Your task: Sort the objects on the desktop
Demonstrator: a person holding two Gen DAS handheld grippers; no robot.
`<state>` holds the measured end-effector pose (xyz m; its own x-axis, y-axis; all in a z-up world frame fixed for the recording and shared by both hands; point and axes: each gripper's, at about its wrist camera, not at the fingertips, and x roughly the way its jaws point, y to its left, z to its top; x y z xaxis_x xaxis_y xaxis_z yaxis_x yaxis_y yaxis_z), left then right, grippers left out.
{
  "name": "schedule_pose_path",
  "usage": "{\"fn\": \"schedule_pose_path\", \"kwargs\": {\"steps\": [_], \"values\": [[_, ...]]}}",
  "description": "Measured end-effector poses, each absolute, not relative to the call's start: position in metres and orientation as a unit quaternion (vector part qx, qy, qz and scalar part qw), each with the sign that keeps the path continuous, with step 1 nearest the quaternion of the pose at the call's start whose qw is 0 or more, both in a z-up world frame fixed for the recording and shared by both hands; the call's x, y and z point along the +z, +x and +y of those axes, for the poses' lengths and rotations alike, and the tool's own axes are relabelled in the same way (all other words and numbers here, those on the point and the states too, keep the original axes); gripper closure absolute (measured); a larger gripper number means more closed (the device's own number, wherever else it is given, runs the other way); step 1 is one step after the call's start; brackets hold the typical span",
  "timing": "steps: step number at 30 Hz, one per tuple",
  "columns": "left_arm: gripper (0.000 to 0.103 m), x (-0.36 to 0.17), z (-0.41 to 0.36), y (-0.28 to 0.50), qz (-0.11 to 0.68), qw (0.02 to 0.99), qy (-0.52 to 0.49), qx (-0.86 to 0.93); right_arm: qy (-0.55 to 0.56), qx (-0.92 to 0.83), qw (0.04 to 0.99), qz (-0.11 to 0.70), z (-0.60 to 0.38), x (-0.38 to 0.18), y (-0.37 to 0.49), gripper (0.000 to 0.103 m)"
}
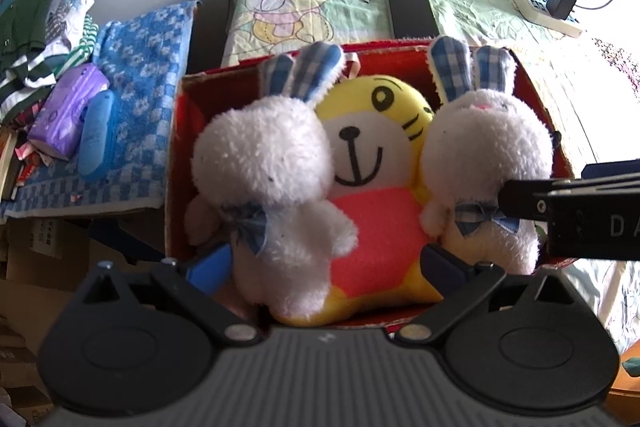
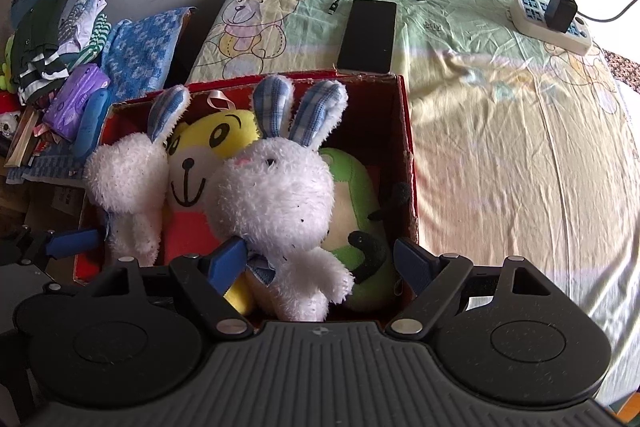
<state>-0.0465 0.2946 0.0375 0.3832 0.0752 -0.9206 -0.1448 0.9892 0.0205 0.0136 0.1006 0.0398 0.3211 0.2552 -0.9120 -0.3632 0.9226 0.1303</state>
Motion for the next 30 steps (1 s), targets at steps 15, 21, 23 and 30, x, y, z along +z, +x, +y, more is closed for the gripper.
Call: {"fn": "schedule_pose_path", "kwargs": {"steps": [15,21,23,30], "values": [[0.002,0.039,0.296,-0.045,0.551,0.831,-0.041,0.062,-0.053,0.192,0.810,0.552,0.105,0.041,0.016,0.019],[0.002,0.036,0.299,-0.042,0.561,0.825,-0.055,0.053,-0.049,0.195,0.809,0.553,0.110,0.041,0.020,0.019],[0.002,0.037,0.300,-0.039,0.561,0.824,-0.059,0.051,-0.051,0.196,0.811,0.549,0.112,0.043,0.022,0.019],[0.001,0.035,0.307,-0.023,0.570,0.817,-0.056,0.068,-0.042,0.195,0.813,0.546,0.112,0.046,0.027,0.019]]}}
